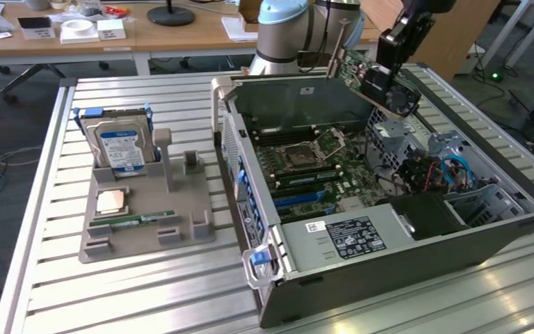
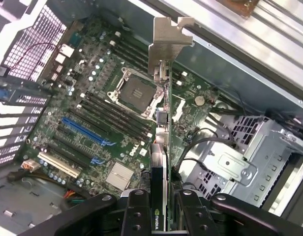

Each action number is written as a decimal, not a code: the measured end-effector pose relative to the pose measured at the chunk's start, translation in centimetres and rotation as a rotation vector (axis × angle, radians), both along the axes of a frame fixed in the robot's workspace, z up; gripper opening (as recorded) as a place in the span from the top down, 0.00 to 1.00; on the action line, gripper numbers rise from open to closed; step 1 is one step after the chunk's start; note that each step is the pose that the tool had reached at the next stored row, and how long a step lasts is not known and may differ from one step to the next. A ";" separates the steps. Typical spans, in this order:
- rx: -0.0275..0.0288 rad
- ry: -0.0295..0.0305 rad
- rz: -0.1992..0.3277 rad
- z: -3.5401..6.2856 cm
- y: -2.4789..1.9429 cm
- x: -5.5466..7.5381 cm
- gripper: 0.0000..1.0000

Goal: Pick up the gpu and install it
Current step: 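Insert the gpu into the slot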

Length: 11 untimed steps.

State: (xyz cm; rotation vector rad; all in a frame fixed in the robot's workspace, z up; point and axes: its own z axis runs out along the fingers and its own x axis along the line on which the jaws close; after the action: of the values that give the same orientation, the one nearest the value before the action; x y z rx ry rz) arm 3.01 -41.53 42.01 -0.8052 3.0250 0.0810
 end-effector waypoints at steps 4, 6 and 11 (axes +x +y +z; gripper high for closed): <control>0.0000 0.0000 0.045 0.00 0.00 0.0 0.74; 0.0000 0.0000 0.068 0.00 0.00 0.0 0.74; 0.0000 0.0000 0.129 0.00 0.00 0.0 0.74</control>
State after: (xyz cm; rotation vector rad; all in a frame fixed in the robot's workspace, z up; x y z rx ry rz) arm 3.01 -41.53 42.01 -1.0001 2.9699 0.0820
